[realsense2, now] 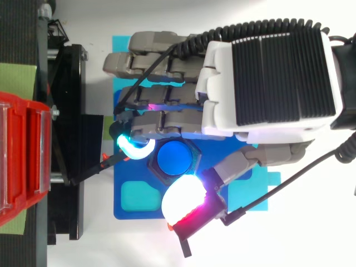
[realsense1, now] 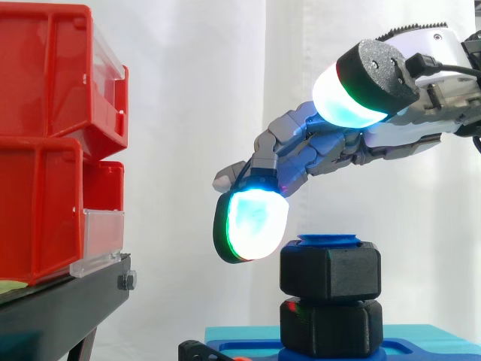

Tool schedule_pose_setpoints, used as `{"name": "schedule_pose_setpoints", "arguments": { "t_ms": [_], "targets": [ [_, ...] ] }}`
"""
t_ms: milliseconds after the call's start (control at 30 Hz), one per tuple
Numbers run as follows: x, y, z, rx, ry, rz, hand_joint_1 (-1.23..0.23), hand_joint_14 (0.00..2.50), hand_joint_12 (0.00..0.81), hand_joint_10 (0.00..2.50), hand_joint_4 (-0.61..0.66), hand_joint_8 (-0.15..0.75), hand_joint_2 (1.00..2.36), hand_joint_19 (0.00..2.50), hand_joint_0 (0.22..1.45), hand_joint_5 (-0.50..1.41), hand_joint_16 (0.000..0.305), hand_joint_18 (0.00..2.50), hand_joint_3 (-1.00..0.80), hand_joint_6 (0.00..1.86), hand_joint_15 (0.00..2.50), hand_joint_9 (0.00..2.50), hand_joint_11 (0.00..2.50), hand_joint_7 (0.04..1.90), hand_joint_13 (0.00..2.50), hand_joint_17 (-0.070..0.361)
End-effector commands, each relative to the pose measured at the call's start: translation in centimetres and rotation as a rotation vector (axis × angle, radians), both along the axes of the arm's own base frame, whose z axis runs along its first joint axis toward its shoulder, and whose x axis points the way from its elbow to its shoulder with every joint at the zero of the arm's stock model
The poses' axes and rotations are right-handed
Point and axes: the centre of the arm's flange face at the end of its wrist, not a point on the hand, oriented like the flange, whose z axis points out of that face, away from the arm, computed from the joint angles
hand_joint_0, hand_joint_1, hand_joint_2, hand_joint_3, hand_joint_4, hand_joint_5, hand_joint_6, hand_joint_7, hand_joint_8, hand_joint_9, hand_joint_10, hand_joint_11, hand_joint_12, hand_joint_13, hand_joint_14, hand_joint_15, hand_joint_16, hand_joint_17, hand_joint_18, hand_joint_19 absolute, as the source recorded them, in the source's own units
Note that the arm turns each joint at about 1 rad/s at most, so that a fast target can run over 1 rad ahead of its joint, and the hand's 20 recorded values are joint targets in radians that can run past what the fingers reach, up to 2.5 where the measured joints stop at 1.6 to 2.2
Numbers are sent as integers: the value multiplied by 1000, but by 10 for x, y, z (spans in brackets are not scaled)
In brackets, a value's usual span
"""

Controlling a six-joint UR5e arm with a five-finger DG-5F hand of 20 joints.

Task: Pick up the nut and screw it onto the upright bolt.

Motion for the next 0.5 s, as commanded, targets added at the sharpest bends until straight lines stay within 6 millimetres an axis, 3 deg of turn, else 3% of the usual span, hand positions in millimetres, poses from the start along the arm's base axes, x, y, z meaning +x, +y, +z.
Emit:
{"name": "schedule_pose_setpoints", "arguments": {
  "t_ms": [0,467],
  "targets": [
    [0,0,0,0,0,0,-108,0,318,0,233,258,1000,0,497,-120,40,0,-500,503,0,544,0,788,90,90],
    [-1,-2,-5,0,8,-2,-122,0,314,0,233,259,1000,0,497,-117,39,0,-500,503,0,555,0,790,109,89]
  ]
}}
